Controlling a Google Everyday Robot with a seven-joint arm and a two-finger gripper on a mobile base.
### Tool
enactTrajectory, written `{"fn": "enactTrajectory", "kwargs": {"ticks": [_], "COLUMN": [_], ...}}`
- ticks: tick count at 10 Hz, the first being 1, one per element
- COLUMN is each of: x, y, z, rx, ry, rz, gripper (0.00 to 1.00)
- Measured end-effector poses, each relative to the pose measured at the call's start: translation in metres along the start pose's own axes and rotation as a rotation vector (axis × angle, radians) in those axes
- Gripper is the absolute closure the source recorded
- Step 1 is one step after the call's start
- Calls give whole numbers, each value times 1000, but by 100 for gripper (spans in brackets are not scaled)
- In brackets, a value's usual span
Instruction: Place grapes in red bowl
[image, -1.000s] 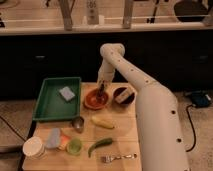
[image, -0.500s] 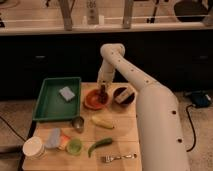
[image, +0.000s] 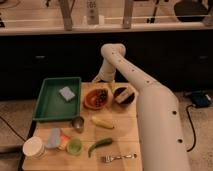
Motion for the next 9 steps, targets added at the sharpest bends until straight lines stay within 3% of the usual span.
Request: {"fn": "enactTrajectory", "kwargs": {"ticks": [3,9], "x": [1,1], "y": [0,0], "z": [-3,-3], "rx": [22,23], "ry": [6,6], "rz": [-12,-13], "gripper": [20,20]}}
